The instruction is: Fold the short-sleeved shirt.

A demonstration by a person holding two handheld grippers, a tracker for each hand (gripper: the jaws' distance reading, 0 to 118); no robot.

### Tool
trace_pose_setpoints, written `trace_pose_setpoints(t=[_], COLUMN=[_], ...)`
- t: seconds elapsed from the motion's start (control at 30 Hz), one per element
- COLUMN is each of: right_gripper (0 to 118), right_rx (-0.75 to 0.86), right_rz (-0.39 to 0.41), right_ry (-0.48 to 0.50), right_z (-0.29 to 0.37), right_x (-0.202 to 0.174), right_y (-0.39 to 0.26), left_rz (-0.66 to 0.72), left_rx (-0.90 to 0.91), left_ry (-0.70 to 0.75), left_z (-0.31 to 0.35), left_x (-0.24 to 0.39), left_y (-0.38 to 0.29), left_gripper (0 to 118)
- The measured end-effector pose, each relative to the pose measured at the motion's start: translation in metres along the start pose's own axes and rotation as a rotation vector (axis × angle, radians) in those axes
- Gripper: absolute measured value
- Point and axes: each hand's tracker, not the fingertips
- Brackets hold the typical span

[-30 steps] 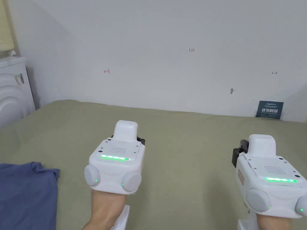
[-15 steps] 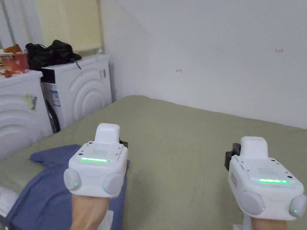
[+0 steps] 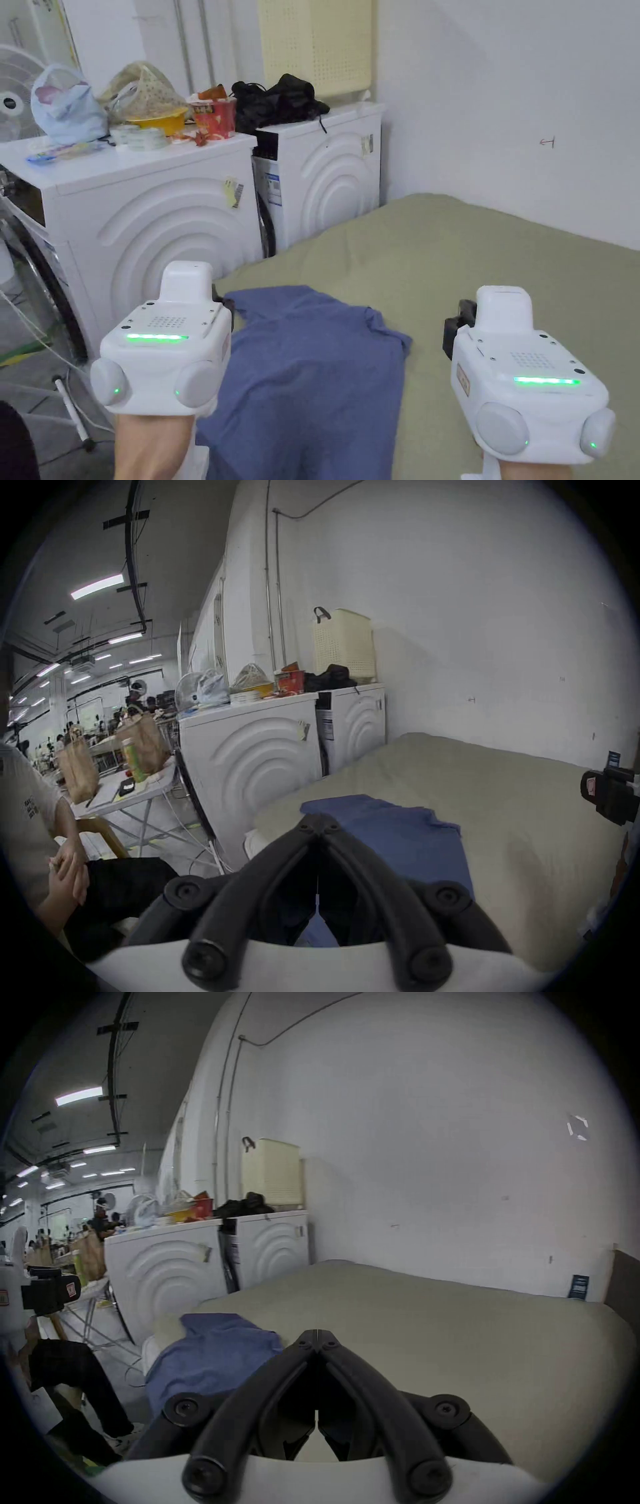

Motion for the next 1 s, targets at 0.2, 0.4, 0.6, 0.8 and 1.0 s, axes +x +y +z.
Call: trace_pose_setpoints(t=[0.2,0.4,0.6,0.8,1.0], right_gripper=[0,0,0,0,0], right_rx=[-0.024,-0.053,-0.119,-0.192,-0.239], right_rz=[0.007,0.010,-0.003,-0.009,-0.018], right_ry=[0.019,-0.005,-0.024,-0.025,-0.039], right_z=[-0.013,-0.027,-0.054,-0.086,-0.098], right_x=[-0.007,-0.001,0.010,0.028,0.048], right_y=[-0.006,-0.015,-0.042,-0.074,-0.100], left_rz=[0.001,-0.031,-0.056,-0.124,-0.142], left_rx=[-0.018,-0.107,-0.350,-0.609,-0.738], left_ry=[-0.008,-0.112,-0.246,-0.311,-0.353], left_z=[-0.019,-0.062,-0.165,-0.261,-0.290], left_x=[0.003,0.034,0.088,0.139,0.170], left_y=[-0.002,-0.011,-0.040,-0.073,-0.085], left_gripper=[0,0,0,0,69])
